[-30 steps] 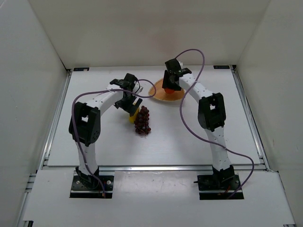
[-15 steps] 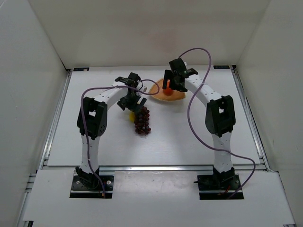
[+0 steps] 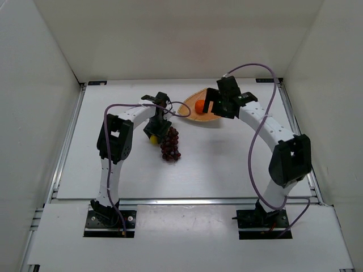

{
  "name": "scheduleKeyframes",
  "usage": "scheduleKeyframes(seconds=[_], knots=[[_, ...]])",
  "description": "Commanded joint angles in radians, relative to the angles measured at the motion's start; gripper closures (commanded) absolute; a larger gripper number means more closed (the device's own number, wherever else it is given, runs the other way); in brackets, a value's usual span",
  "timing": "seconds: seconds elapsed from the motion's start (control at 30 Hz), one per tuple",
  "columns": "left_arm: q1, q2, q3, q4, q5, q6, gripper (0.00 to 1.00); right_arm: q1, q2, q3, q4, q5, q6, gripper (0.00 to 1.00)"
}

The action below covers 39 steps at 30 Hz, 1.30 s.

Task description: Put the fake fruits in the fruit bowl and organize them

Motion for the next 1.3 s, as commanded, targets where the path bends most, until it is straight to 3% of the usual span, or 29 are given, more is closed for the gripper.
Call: scheduleKeyframes(seconds=[0.0, 0.2, 0.37, 0.63, 0.8, 1.0, 1.03, 1.1, 1.13, 1.17, 1.27], knots=[[-0.005, -0.102, 0.021, 0.002, -0.059, 0.002, 0.65, -0.049, -0.120, -0.083, 0.045, -0.055, 0.062, 0.05], [-0.023, -0.148, 0.135, 0.086, -0.214, -0.018, 0.69, -0.092, -0.267, -0.226, 0.080, -0.055, 0.072, 0.05], [-0.094, -0.046, 0.329, 0.167, -0.257, 0.034, 0.69, -0.124, -0.313, -0.285, 0.091, -0.035, 0.049, 0.05], [-0.138, 0.226, 0.684, 0.304, -0.245, 0.122, 0.66, -0.212, -0.384, -0.398, 0.109, -0.044, 0.027, 0.05], [-0.161, 0.259, 0.684, 0.341, -0.194, 0.140, 0.62, -0.250, -0.395, -0.452, 0.109, -0.055, 0.006, 0.05], [-0.197, 0.260, 0.618, 0.350, -0.228, 0.159, 0.49, -0.261, -0.386, -0.452, 0.127, -0.099, 0.006, 0.05], [-0.197, 0.260, 0.618, 0.350, -0.228, 0.159, 0.45, -0.261, -0.386, -0.452, 0.128, -0.109, -0.004, 0.05], [-0.197, 0.223, 0.594, 0.350, -0.228, 0.159, 0.25, -0.261, -0.386, -0.452, 0.137, -0.141, -0.025, 0.05], [-0.197, 0.209, 0.594, 0.350, -0.228, 0.159, 0.09, -0.261, -0.386, -0.452, 0.137, -0.185, -0.039, 0.03], [-0.197, 0.179, 0.585, 0.350, -0.228, 0.159, 0.00, -0.250, -0.386, -0.441, 0.147, -0.207, -0.056, 0.03], [-0.197, 0.111, 0.550, 0.350, -0.228, 0.159, 0.00, -0.195, -0.396, -0.429, 0.147, -0.219, -0.120, 0.00]])
